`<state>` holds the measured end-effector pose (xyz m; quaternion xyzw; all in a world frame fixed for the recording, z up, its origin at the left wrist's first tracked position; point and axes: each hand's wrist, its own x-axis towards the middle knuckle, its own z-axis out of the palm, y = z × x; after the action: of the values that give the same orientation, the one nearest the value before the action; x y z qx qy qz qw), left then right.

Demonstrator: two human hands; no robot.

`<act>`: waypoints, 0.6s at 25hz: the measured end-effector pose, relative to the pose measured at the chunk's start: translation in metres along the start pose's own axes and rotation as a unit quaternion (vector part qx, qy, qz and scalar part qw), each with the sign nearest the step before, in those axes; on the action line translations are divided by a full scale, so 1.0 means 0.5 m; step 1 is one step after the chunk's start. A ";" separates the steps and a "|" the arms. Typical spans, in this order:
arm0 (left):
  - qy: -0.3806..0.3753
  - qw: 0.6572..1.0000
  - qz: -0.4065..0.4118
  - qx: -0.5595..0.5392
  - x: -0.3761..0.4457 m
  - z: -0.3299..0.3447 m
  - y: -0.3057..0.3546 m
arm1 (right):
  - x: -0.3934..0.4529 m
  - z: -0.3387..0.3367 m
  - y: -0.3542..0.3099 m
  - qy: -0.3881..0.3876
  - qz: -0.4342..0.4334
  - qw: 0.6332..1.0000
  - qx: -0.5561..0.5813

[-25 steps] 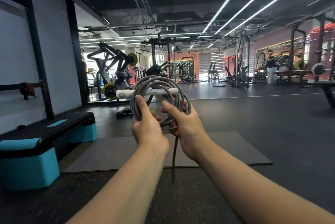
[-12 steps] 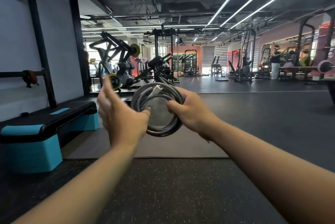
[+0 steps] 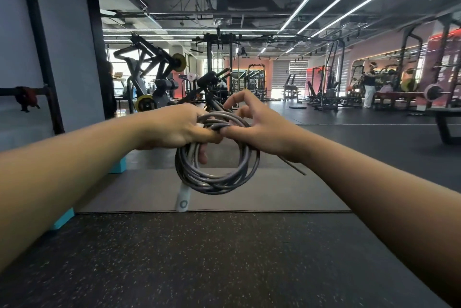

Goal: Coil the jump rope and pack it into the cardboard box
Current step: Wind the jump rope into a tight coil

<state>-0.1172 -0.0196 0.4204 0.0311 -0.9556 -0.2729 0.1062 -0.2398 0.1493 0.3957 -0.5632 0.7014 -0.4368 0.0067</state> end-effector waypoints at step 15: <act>0.342 0.843 -0.059 -0.412 -0.026 0.138 -0.046 | 0.001 0.152 0.064 0.182 0.105 0.963 0.169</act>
<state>-0.1194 -0.0022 0.3487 0.1324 -0.6548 -0.6190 0.4130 -0.2267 0.1025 0.3292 -0.3878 0.6623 -0.6408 0.0200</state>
